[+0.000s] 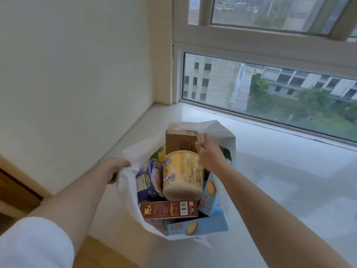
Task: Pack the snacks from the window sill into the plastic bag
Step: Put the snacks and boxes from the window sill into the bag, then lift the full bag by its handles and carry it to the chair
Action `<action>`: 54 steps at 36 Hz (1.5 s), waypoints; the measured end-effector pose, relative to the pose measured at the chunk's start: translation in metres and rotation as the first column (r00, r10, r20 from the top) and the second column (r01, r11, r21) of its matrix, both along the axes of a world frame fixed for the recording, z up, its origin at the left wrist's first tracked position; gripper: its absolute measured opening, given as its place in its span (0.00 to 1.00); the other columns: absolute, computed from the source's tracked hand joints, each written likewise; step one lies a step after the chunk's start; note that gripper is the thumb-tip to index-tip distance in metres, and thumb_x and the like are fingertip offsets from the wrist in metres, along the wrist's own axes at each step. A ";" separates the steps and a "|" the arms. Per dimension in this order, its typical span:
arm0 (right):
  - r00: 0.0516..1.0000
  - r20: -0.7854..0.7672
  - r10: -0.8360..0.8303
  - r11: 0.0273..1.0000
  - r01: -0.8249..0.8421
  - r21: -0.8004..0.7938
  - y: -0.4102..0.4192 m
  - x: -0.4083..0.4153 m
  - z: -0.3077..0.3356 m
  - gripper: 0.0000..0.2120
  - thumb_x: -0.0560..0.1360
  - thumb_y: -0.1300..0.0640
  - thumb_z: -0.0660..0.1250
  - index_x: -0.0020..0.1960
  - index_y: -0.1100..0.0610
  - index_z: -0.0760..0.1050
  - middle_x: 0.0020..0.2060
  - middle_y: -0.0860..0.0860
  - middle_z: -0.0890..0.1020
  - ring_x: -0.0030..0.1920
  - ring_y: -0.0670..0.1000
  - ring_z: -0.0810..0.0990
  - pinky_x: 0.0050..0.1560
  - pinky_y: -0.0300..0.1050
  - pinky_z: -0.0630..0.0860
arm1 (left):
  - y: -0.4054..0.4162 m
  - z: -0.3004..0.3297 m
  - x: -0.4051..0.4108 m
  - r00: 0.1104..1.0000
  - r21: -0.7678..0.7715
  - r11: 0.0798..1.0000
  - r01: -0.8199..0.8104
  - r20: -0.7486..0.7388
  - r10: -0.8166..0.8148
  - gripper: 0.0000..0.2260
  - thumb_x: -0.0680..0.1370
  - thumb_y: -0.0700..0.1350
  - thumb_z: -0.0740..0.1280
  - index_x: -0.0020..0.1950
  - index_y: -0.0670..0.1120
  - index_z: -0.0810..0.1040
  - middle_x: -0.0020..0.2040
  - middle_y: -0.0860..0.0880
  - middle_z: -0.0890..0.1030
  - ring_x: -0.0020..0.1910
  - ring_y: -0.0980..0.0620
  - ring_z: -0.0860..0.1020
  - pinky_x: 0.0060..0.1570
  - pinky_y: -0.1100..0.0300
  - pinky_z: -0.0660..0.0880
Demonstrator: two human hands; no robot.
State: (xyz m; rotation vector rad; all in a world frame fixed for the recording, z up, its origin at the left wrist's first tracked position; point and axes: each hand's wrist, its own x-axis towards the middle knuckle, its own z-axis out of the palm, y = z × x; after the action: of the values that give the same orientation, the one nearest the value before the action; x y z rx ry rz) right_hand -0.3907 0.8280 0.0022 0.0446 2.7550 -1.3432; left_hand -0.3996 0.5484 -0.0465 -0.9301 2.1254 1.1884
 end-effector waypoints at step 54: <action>0.895 0.118 -0.430 0.889 0.443 -0.116 0.092 -0.027 0.080 0.06 0.78 0.57 0.60 0.47 0.57 0.75 0.49 0.55 0.81 0.38 0.50 0.80 0.31 0.33 0.73 | 0.104 0.152 -0.053 0.775 -0.068 0.916 0.395 -0.511 -0.373 0.19 0.82 0.37 0.52 0.72 0.45 0.65 0.40 0.47 0.80 0.28 0.55 0.63 0.29 0.63 0.60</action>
State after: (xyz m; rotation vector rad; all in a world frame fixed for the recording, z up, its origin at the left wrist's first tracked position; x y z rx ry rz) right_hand -0.4180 0.9198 0.0827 0.7412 2.6615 -1.5785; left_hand -0.4528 0.6529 0.1053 -0.1187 2.5237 1.3571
